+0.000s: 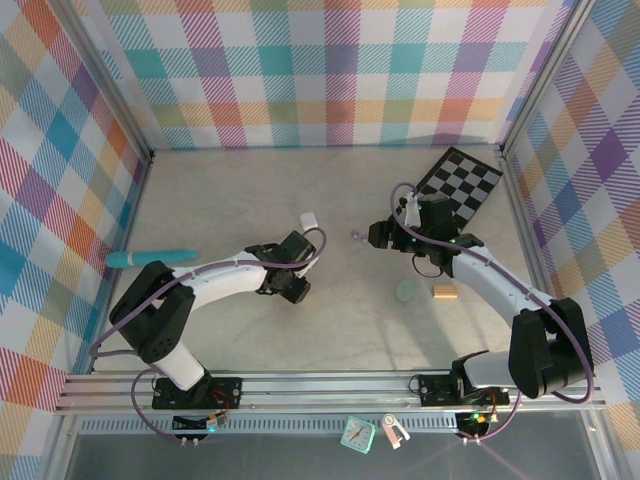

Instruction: Insert the wireless bluetooth earbuds into the charging case

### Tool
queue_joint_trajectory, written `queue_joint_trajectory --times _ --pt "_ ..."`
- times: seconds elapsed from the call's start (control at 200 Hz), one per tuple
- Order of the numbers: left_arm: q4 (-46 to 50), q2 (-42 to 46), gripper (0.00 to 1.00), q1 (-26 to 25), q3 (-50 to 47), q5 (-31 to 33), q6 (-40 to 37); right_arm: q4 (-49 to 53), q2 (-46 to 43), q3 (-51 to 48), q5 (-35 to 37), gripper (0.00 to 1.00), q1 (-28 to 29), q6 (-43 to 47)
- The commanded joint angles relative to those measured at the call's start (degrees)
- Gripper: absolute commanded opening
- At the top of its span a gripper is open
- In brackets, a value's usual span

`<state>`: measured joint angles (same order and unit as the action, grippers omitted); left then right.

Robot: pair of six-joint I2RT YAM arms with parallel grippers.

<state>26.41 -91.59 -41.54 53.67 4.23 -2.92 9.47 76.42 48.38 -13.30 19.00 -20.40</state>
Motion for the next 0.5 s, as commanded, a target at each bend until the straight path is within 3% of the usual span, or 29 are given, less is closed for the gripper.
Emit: queue_joint_trajectory --times 0.0,0.195,0.35,0.495 --pt "-4.69 6.24 0.38 0.35 -1.15 -2.82 -3.62 -1.76 -1.52 0.69 -8.33 0.86 -0.30 -1.82" --pt "-18.43 13.31 0.37 0.24 -5.49 -8.15 -9.15 -2.92 -1.05 1.10 -23.63 0.84 -0.37 -8.46" --pt "-28.85 17.74 0.38 0.21 -9.79 -17.16 -14.82 -0.30 0.52 2.86 -31.60 0.81 -0.29 -10.66" --pt "-32.26 19.07 0.35 0.08 -10.29 -19.44 -15.93 0.74 2.76 4.20 -40.65 0.79 0.23 -10.89"
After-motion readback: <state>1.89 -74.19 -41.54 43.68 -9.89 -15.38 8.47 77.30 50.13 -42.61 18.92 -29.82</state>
